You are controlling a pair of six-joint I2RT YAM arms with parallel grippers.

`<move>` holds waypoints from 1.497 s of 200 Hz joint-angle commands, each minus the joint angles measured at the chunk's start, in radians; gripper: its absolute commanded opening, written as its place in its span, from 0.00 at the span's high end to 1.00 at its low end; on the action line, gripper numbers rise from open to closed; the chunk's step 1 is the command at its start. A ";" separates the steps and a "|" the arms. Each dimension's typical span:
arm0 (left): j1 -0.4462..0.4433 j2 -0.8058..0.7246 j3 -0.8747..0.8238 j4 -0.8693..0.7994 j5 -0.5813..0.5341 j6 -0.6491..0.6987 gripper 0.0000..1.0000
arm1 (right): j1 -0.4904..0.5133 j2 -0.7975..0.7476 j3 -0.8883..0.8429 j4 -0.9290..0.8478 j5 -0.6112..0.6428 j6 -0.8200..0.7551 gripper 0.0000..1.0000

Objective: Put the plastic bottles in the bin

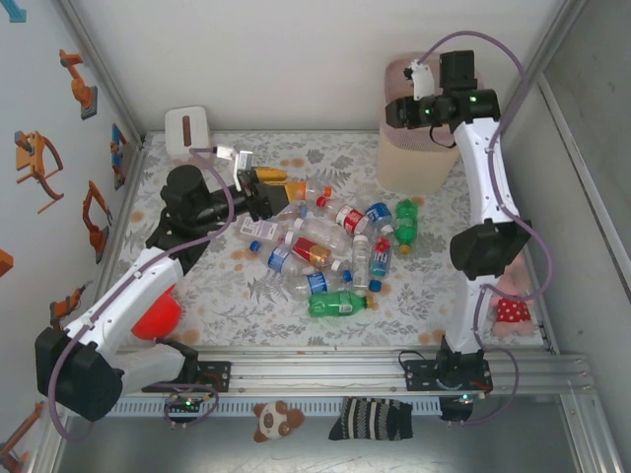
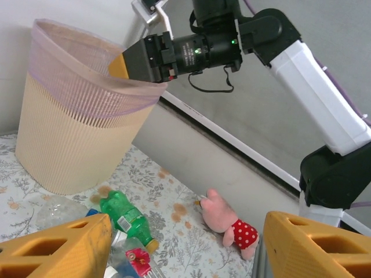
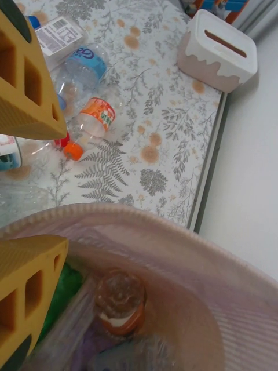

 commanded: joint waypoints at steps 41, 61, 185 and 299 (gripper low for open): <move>-0.006 0.016 0.054 -0.125 -0.075 0.028 0.35 | 0.009 -0.090 0.013 0.005 0.141 0.048 0.54; -0.005 0.026 0.084 -0.261 -0.191 0.042 0.35 | 0.008 -0.133 -0.008 0.033 0.155 0.083 0.54; 0.078 0.224 0.201 -0.900 -0.837 -0.498 0.31 | 0.008 -0.429 -0.358 0.154 0.211 0.156 0.54; 0.192 0.571 0.314 -0.962 -0.649 -0.862 0.24 | 0.008 -0.525 -0.457 0.137 0.249 0.143 0.54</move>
